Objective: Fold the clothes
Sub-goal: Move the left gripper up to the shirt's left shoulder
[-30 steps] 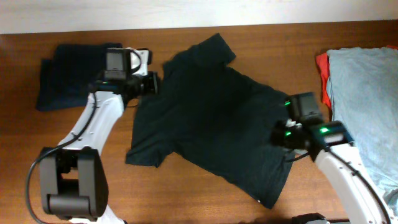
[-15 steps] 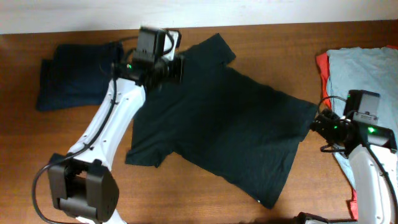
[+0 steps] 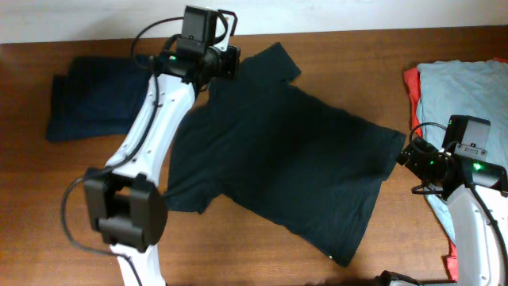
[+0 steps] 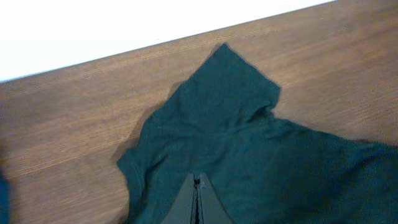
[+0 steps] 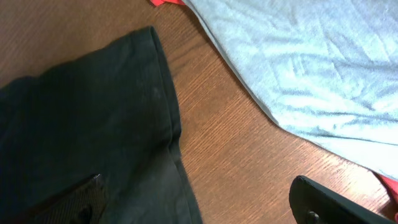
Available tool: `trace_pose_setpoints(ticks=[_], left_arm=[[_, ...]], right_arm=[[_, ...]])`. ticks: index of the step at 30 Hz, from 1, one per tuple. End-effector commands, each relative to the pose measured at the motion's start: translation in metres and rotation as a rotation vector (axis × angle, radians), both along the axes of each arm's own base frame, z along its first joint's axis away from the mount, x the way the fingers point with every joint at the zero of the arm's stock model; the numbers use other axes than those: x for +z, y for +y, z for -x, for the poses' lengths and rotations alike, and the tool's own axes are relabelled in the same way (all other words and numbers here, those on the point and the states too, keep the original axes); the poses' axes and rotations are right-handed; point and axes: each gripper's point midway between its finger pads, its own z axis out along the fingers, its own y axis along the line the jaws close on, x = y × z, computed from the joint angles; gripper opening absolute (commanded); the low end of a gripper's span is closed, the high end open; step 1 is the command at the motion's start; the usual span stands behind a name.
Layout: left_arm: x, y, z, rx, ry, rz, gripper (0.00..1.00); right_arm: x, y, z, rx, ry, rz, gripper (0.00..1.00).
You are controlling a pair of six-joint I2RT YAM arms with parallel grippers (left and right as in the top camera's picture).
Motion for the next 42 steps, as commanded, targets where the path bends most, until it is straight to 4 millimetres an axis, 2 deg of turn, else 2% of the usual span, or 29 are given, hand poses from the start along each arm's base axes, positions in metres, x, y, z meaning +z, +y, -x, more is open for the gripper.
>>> trace_pose_setpoints(ticks=[1,5,6,15,26,37,42], left_arm=[[-0.023,0.003,-0.014,0.008,-0.001,-0.039,0.0],[-0.057,0.009,-0.034,0.055,-0.012,-0.086,0.0],[-0.073,0.008,-0.039,0.056,-0.002,-0.091,0.0],[-0.138,0.018,-0.05,0.098,0.049,-0.158,0.01],[-0.178,0.029,-0.048,0.113,0.09,-0.24,0.01],[-0.185,0.041,-0.05,0.151,0.093,-0.285,0.01],[-0.198,0.046,-0.048,0.154,0.113,-0.292,0.01]], right_arm=[[0.005,-0.005,-0.002,-0.012,-0.009,0.015,0.99],[0.005,-0.005,-0.002,-0.012,-0.009,0.015,0.99],[0.005,-0.005,-0.002,-0.012,-0.009,0.015,0.99],[0.005,-0.005,-0.002,-0.012,-0.009,0.015,0.99],[0.005,-0.005,-0.002,-0.012,-0.009,0.015,0.99],[0.005,-0.005,-0.002,-0.012,-0.009,0.015,0.99],[0.005,-0.005,-0.002,-0.012,-0.009,0.015,0.99]])
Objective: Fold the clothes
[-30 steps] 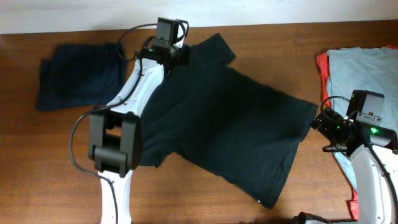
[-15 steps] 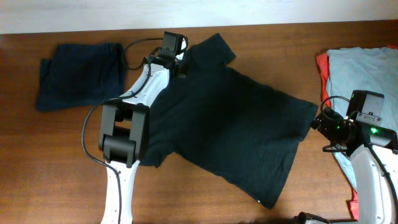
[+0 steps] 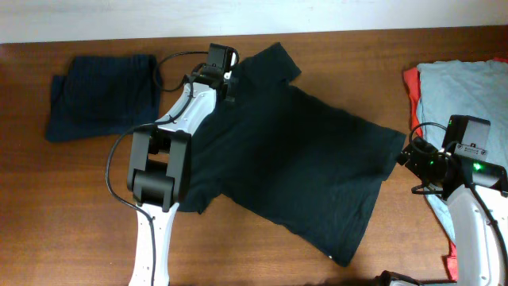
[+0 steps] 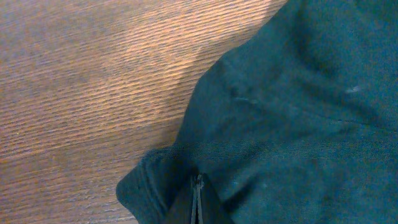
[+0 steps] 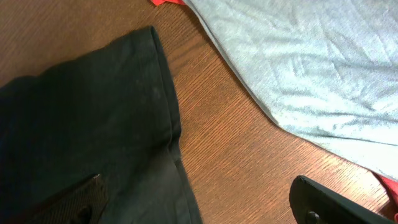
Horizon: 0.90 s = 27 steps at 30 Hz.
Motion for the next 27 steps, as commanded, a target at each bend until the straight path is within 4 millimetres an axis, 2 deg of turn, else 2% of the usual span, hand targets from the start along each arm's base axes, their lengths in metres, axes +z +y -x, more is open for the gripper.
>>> trace_pose_setpoints(ticks=[1,4,7,20,25,27], left_arm=[[-0.021,0.01,0.0,0.006,0.028,-0.028,0.01],[-0.03,0.012,0.001,0.009,0.044,-0.032,0.01],[-0.03,0.019,0.0,0.016,0.045,-0.04,0.01],[-0.037,0.078,0.002,0.118,0.097,-0.068,0.01],[-0.037,0.083,0.002,0.127,0.1,-0.07,0.01],[-0.038,0.088,0.004,0.181,0.104,-0.06,0.01]], right_arm=[[0.005,-0.005,-0.002,-0.015,-0.01,0.013,0.99],[0.005,-0.005,-0.002,-0.015,-0.01,0.013,0.99],[0.005,-0.005,-0.002,-0.015,-0.01,0.013,0.99],[0.005,-0.005,-0.002,-0.015,-0.01,0.013,0.99],[0.005,-0.005,-0.002,-0.015,-0.01,0.013,0.99],[0.005,-0.005,-0.002,-0.015,-0.01,0.013,0.99]])
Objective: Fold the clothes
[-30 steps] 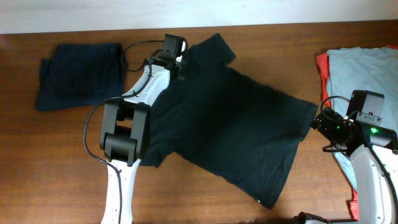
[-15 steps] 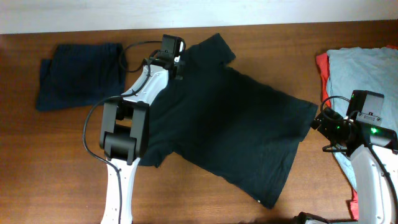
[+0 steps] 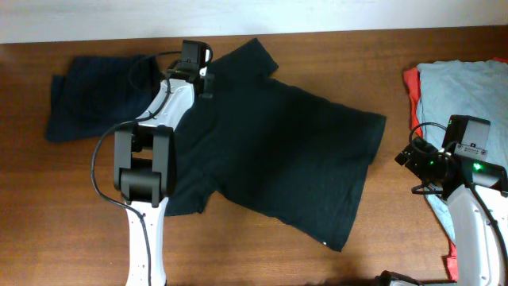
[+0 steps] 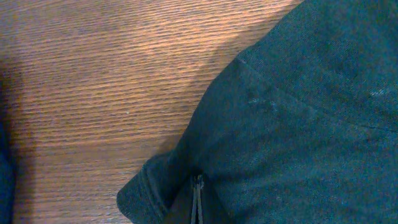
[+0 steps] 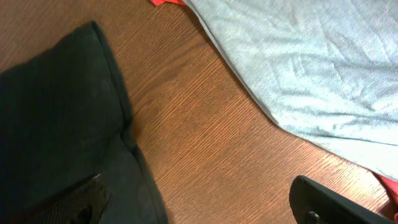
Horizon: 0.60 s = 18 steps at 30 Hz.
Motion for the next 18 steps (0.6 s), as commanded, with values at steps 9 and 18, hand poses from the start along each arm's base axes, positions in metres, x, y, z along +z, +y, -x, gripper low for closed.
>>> trace_pose_setpoints(ticks=[9,18], left_arm=[[-0.033,0.04,0.016,0.254,0.07,0.035,0.01],[-0.035,0.064,0.02,0.341,0.089,0.058,0.12]], right_arm=[[0.005,-0.005,-0.001,-0.015,-0.009,0.013,0.99],[0.005,-0.005,-0.001,-0.015,-0.009,0.013,0.99]])
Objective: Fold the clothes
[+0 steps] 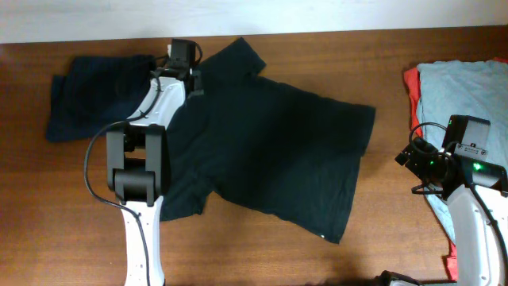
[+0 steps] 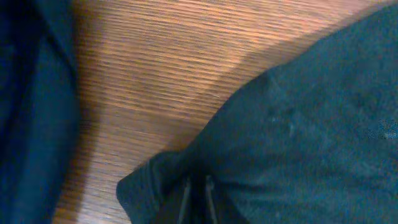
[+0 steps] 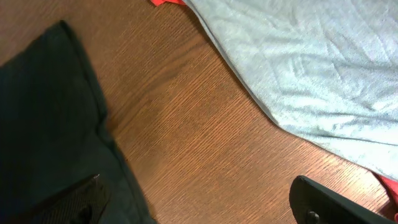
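Observation:
A dark green T-shirt (image 1: 270,151) lies spread flat across the middle of the table. My left gripper (image 1: 190,79) sits low on the shirt's upper left edge. In the left wrist view the left gripper (image 2: 196,199) has its jaws a narrow slit apart, with a bunched fold of the shirt (image 2: 298,124) around them. My right gripper (image 1: 409,155) stands wide open over bare wood to the right of the shirt. The right wrist view shows the right gripper (image 3: 199,205) with nothing between its fingers and the shirt's edge (image 3: 43,124) at the left.
A folded navy garment (image 1: 91,95) lies at the far left, just beside the left gripper, and shows as a dark edge (image 2: 31,93). A light blue garment (image 1: 468,87) on a red one (image 1: 413,83) is piled at the right edge.
The shirt and my left gripper have shifted further left, closer to the navy garment. The left jaws, pressed together before, now show a narrow gap. The right arm has not moved.
My left gripper was first raised and shut on the shirt's upper left edge. It was then down at table level, still shut on it. After that the whole shirt lay further left each time, its right corner drawing away from the still, open right gripper.

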Available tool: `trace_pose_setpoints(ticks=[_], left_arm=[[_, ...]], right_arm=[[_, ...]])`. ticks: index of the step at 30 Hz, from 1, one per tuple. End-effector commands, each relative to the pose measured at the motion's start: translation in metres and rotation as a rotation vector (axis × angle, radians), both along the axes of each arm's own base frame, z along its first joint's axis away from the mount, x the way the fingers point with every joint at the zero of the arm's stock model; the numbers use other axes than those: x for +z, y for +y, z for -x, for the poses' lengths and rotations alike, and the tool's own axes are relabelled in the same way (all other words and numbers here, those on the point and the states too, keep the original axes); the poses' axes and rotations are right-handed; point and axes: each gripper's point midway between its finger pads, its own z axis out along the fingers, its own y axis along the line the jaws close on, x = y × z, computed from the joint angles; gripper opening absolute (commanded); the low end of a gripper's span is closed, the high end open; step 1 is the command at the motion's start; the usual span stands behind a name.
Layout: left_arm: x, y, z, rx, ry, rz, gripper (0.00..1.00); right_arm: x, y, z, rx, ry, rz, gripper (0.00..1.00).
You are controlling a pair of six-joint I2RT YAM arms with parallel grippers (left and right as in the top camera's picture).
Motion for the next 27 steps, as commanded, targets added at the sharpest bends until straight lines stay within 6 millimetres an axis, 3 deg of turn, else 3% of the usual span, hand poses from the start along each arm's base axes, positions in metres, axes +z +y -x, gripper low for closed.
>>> trace_pose_setpoints(ticks=[1,5,8,12,15,21,24,27], left_arm=[[-0.031,0.026,0.014,0.07,0.079,-0.022,0.12],[-0.015,0.011,0.003,0.036,0.051,0.029,0.19],[0.009,-0.002,-0.01,0.003,0.013,0.085,0.38],[0.051,-0.023,-0.024,-0.06,-0.033,0.186,0.5],[0.095,-0.034,-0.031,-0.093,-0.069,0.232,0.56],[0.179,-0.035,-0.034,-0.109,-0.172,0.245,0.63],[0.21,-0.031,-0.032,-0.105,-0.219,0.24,0.83],[0.225,-0.023,-0.03,-0.092,-0.239,0.232,0.98]], right_arm=[[0.005,-0.005,-0.002,-0.015,-0.01,0.014,0.99],[0.005,-0.005,-0.002,-0.015,-0.01,0.014,0.99],[0.005,-0.005,-0.002,-0.015,-0.01,0.014,0.99],[0.005,-0.005,-0.002,-0.015,-0.01,0.014,0.99],[0.005,-0.005,-0.002,-0.015,-0.01,0.014,0.99],[0.005,-0.005,-0.002,-0.015,-0.01,0.014,0.99],[0.012,-0.009,-0.014,-0.015,-0.065,0.033,0.99],[0.021,-0.014,-0.029,-0.016,-0.136,0.058,0.99]])
